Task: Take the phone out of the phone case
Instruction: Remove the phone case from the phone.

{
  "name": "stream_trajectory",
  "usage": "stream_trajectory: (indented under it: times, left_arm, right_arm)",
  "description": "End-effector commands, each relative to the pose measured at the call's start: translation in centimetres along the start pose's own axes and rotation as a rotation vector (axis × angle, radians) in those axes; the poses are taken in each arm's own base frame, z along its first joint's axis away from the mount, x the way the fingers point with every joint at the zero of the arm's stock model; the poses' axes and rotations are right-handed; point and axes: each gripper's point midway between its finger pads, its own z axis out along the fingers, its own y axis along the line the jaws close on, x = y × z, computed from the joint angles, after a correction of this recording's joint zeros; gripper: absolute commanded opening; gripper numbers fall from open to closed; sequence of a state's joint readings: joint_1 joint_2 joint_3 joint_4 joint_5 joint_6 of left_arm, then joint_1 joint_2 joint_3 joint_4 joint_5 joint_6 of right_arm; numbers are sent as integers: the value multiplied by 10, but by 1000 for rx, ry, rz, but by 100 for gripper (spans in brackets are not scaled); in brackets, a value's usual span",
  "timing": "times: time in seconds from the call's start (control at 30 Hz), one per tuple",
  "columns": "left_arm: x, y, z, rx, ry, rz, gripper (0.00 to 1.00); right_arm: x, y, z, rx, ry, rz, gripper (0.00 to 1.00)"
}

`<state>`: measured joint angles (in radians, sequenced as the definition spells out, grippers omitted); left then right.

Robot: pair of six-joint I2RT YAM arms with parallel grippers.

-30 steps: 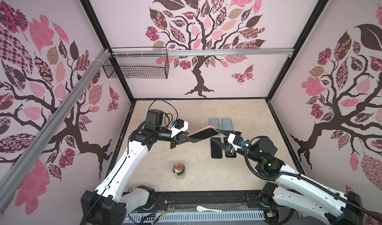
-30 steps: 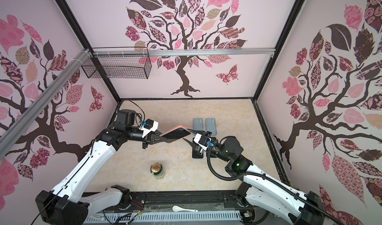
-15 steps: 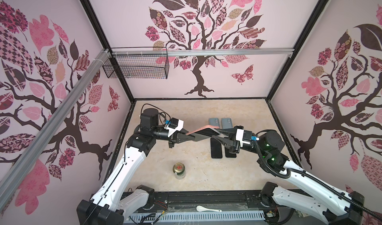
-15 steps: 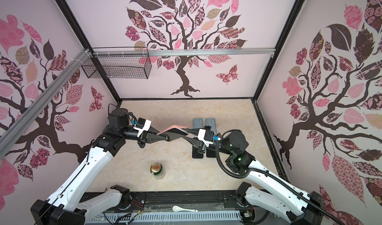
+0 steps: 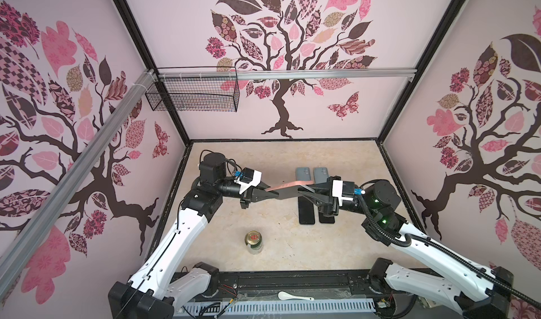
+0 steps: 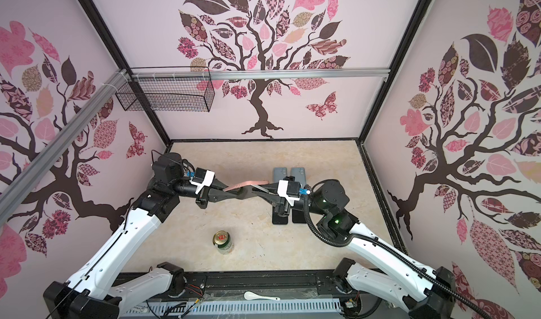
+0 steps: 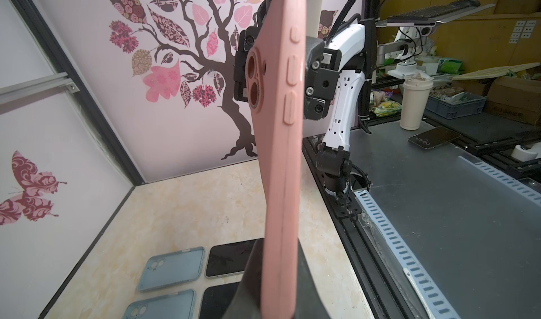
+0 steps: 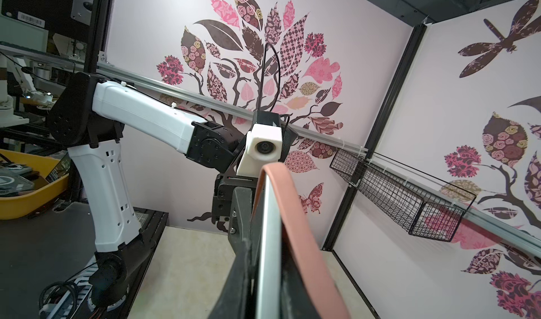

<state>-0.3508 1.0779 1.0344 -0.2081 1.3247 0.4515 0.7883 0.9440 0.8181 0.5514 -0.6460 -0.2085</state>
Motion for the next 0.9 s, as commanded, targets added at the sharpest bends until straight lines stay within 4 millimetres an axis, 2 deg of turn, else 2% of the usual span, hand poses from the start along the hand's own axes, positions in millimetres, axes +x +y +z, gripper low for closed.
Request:
stream_trajectory:
  times: [0.0, 0.17, 0.27, 0.3, 0.37, 0.43, 0.57, 0.67, 0.8, 0.87]
  left_arm:
    - [-4, 7, 4, -40, -4, -52, 0]
    - [0, 19, 1, -130, 23, -105, 1]
    - [4, 28, 0, -186, 46, -169, 39]
    - [6, 29, -1, -200, 54, -191, 47]
    - [8, 30, -3, -223, 70, -232, 73]
    - [9, 32, -5, -247, 78, -274, 87]
    - [11, 38, -9, -317, 80, -387, 82]
    - [18, 43, -13, -373, 106, -484, 76]
    - [29, 43, -16, -431, 162, -573, 70]
    - [32, 40, -16, -437, 171, -615, 70]
  right_arm:
    - [29, 31, 3, -149, 67, 72, 1]
    - [25, 22, 0, -80, 62, 49, 0]
    - [24, 9, -4, 10, 73, 24, 0]
    - [25, 5, -6, 38, 84, 15, 0]
    - [35, -4, -11, 102, 144, -12, 0]
    - [51, -10, -16, 144, 223, -42, 0]
    - [89, -11, -27, 160, 384, -102, 0]
    - [110, -12, -32, 160, 468, -152, 0]
    - [127, -14, -33, 149, 523, -202, 0]
    - [135, -14, -30, 131, 542, -222, 0]
